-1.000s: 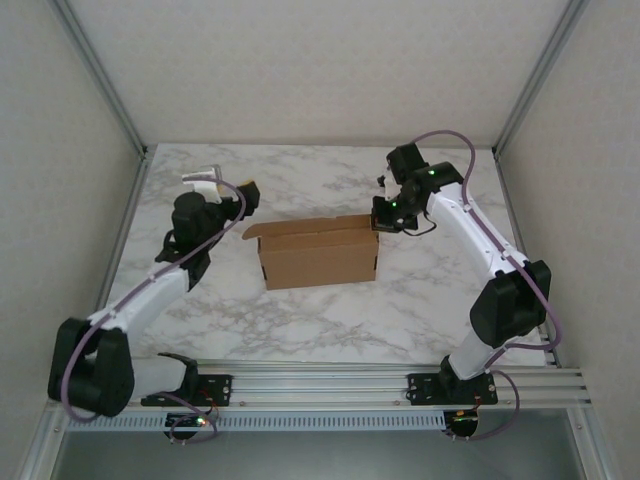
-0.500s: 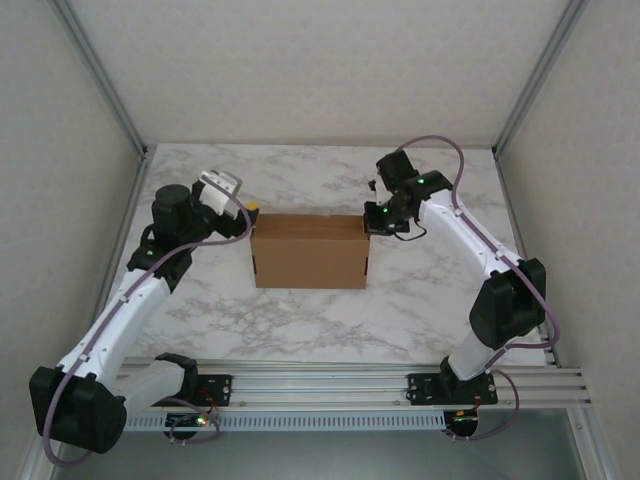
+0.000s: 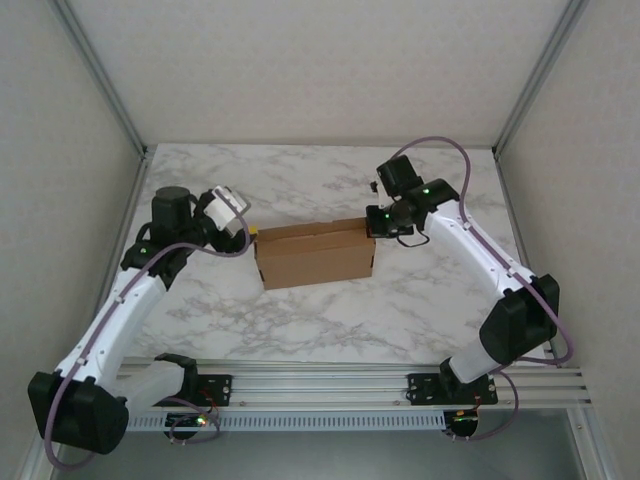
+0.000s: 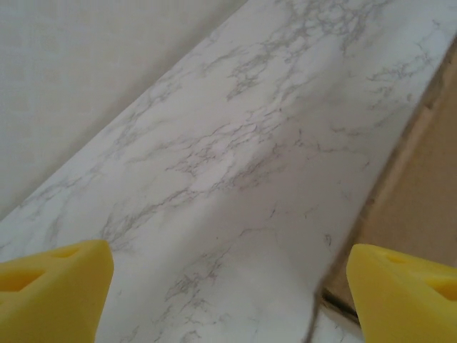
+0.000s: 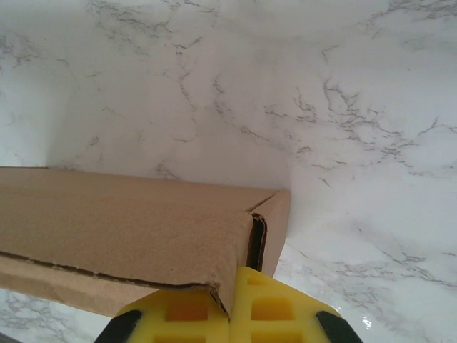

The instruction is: Fold the paper box

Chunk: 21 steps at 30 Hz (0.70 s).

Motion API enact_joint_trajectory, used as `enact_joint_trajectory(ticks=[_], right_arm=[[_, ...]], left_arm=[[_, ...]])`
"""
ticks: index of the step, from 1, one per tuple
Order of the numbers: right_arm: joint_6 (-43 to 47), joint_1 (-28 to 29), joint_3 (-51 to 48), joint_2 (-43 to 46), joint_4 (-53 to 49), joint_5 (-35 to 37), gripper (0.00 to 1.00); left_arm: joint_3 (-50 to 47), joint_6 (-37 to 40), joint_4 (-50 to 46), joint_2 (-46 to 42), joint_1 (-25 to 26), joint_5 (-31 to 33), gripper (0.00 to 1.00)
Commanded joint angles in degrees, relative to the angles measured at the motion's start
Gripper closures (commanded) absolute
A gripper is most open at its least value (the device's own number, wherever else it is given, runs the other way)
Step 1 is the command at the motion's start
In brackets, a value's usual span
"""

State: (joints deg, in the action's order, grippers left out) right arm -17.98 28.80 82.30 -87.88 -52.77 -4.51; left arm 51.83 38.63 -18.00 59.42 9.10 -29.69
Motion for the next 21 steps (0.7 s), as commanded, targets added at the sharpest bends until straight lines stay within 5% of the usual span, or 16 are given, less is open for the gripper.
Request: enact_joint_trajectory(ticks=[1,8,15,21], right_arm=[[0.59,0.30,-1.28,2.15,1.10,1.62,0.97],[0.31,0.30,-1.78,1.98,1.36,0.74,0.97],[0.49,0.66,-1.79,1.94,1.53,0.40,0.97],[0.46,1.01,-1.71,2.09,1.28,1.14,0.98]], left_arm=[[-4.55,3.00,-1.77,-3.57,-0.48,-1.90,0.15],[-9.08,2.14,2.44,-5.83,-0.48,2.09,0.23],[-8.55,-0.93,5.84,-1.81,-0.47,-2.21,0.29],[-8.66,-2.26,6.62,-0.97,-0.25,-3.26,0.55]])
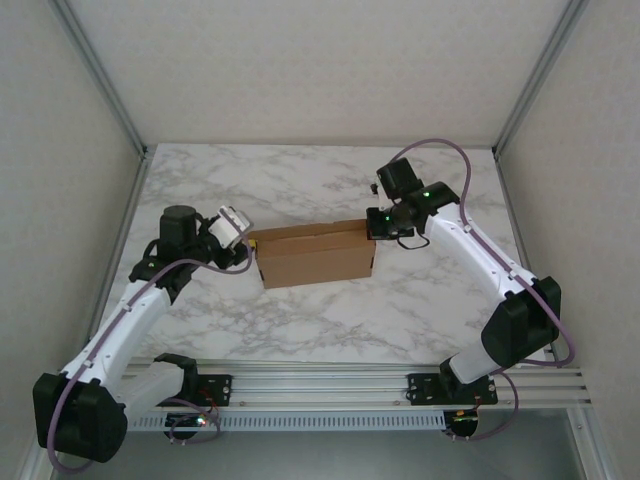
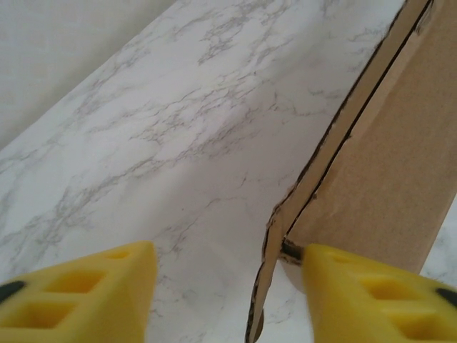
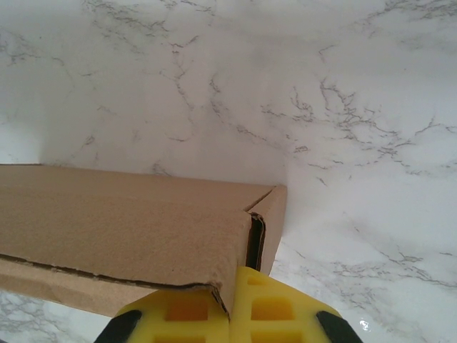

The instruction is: Fold the paper box

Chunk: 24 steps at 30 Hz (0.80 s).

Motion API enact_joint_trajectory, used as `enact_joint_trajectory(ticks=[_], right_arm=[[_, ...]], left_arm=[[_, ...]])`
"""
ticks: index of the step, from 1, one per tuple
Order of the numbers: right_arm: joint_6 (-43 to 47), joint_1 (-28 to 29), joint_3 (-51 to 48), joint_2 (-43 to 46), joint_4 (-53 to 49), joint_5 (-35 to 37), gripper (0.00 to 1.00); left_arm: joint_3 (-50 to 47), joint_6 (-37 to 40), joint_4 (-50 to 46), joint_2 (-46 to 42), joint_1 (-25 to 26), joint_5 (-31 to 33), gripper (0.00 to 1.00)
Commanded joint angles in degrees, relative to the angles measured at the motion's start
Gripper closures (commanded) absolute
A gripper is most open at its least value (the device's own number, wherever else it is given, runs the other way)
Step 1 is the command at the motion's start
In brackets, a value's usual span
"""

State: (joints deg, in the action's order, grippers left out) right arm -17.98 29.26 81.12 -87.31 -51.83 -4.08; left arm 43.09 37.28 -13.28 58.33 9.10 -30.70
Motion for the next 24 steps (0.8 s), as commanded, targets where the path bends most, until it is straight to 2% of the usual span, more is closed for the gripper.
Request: enact_joint_trajectory(ticks=[1,3,10,16,19,22,24], right_arm=[[0.51,0.62,-0.49,1.50,0.25,0.75,0.98],[0.49,0.67,-0.36,1.44,0.24,1.16,0.98],[0.51,1.05,0.15,1.17,-0.10,1.27,0.98],[0.61,1.23,0.61,0.96,-0.39,1.53,0.98],[0.60,1.29,0.73,0.88,-0.54,1.46,0.99],[0.49,1.44,0.71,0.90,-0.52,1.64,0.99],[0.40,1.52,0.57,0.91,-0.54,1.55,0.99]], left_arm=[[0.06,-1.46,2.19,0.06,-0.14,-2.26,0.60],[0.15,-2.76,2.74,-0.21,0.15,-2.58,0.66],[-1.19,-4.76,2.99,-1.06,1.05,-1.94,0.66],[-1.68,-5.59,2.77,-1.44,1.57,-0.48,0.73],[-1.53,-6.97,3.15,-1.34,1.64,0.00,0.82],[-1.17,-8.91,3.69,-1.35,1.71,-0.07,1.00],[-0.79,-11.22,4.13,-1.20,1.88,-0.32,1.00]])
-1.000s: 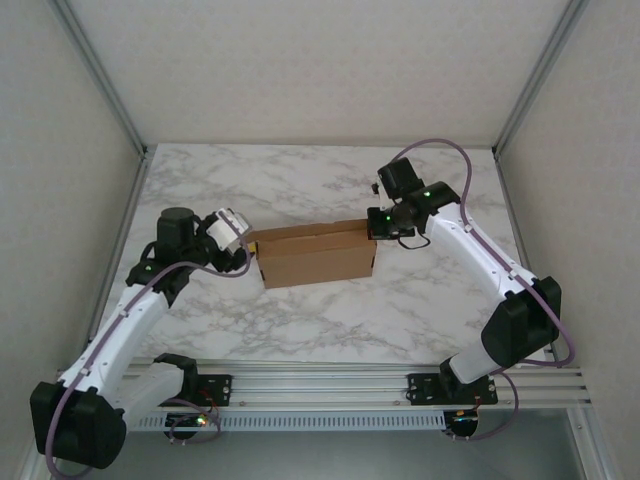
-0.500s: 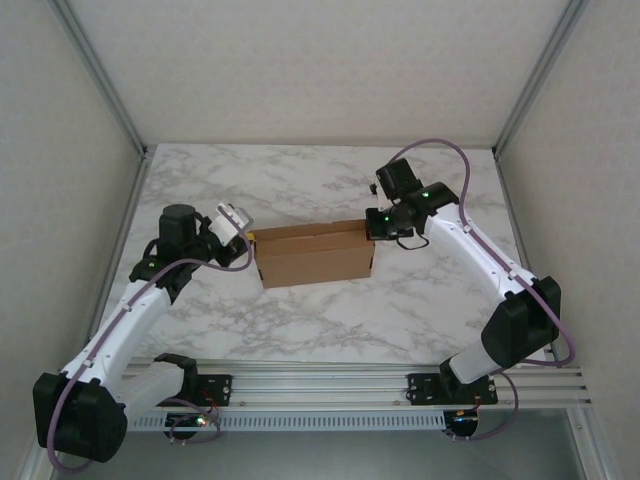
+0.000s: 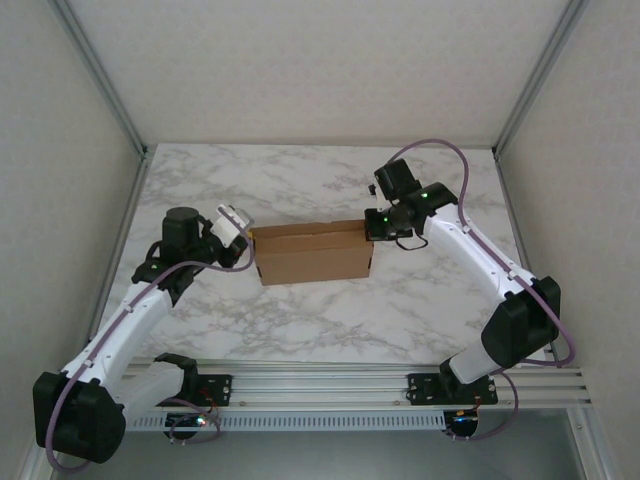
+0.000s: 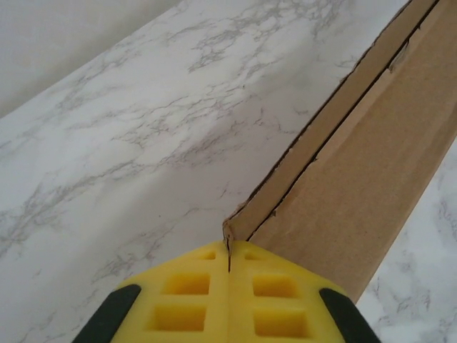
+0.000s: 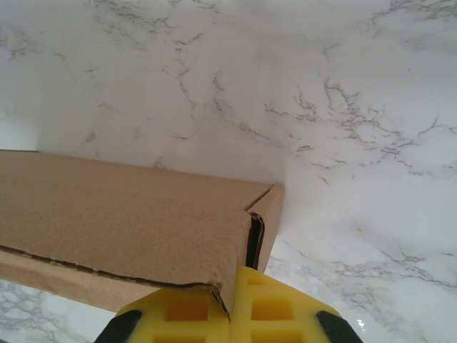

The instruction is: Fold the paper box

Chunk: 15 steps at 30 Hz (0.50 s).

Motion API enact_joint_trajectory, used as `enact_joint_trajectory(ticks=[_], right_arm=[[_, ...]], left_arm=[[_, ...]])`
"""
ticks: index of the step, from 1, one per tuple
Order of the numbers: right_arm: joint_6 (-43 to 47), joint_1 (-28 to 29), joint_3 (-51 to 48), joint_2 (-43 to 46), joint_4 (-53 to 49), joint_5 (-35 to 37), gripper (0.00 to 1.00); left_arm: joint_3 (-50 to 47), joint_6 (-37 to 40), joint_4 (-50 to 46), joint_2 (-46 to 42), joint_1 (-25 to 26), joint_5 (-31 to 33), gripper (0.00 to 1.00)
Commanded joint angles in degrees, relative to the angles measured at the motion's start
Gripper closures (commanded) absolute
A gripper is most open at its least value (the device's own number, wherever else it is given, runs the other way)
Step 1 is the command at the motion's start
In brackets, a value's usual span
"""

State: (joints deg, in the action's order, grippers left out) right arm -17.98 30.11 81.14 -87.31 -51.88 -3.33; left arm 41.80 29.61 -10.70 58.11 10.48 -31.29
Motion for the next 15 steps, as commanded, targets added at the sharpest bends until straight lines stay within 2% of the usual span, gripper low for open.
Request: enact_joint_trajectory(ticks=[1,10,13,15], right_arm=[[0.32,0.70,0.58,0.85,-0.39,0.78,0.99],[-1.30,1.15,0.94,0.30,0.37,0.37,1.00],[-3.01,1.25,1.95,-0.81,0.06,-1.22,1.00],[-4.27,1.19,2.96,-1.45,-0.51,-1.72,1.00]], left_arm=[[0.64,-4.68,1.99,-0.81,0.66,-0.05,1.00],[2.40,-23.02,4.52,1.68,3.77,1.57,1.00],[3.92,-28.98,4.48,2.95,5.40,4.05,1.00],[4.42,-33.38,4.33,3.45,5.77,8.17,1.00]])
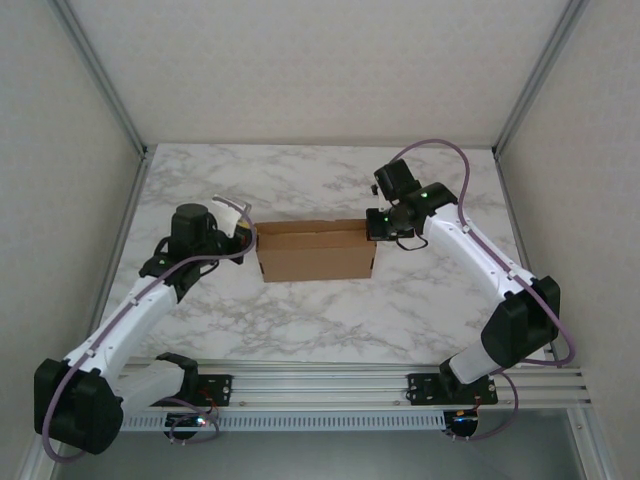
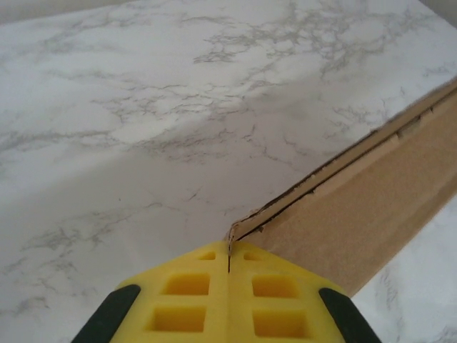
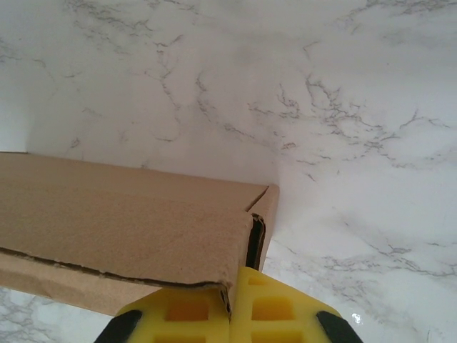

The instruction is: Fold the paper box

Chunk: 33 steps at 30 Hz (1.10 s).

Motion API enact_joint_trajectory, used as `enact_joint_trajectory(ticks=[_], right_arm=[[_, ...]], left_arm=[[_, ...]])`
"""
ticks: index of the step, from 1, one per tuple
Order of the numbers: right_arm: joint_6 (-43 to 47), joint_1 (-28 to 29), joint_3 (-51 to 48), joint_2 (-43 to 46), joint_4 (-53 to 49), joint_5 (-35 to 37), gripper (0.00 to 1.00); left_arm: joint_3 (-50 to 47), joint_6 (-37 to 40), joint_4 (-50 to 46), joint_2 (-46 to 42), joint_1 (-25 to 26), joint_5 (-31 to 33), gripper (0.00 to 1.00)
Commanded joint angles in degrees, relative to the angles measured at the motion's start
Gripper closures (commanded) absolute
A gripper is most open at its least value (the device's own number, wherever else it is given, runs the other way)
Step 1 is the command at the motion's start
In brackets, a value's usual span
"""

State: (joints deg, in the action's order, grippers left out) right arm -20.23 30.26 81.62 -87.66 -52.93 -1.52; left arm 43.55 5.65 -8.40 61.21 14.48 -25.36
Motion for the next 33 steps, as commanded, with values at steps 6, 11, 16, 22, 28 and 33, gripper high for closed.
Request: enact_joint_trajectory(ticks=[6,11,16,22,28,33], right_arm=[[-4.54,1.07,3.15,-0.34,0.85,-5.26,1.00],[-6.40,1.10,2.74,-0.89,1.73,-7.52,1.00],[-6.39,1.03,3.52,-1.72,1.53,-7.45,1.00],[-3.50,1.04,3.86,-1.46,1.13,-4.93,1.00],[0.93,1.03,3.23,-0.86,1.55,-2.50,1.00],[4.95,1.03,2.88,-0.33,2.25,-1.83,1.00]], left_arm=[[3.75,-24.20,-0.29,2.71,2.92,12.95,1.00],[-0.44,-33.09,3.30,2.78,5.20,17.85,1.00],[-1.75,-33.70,4.14,2.40,6.79,24.28,1.00],[-3.60,-33.10,5.35,1.65,6.87,23.44,1.00],[-3.86,-30.87,5.31,0.00,7.04,24.89,1.00],[-3.56,-29.43,5.02,-0.74,7.13,24.66,1.00]])
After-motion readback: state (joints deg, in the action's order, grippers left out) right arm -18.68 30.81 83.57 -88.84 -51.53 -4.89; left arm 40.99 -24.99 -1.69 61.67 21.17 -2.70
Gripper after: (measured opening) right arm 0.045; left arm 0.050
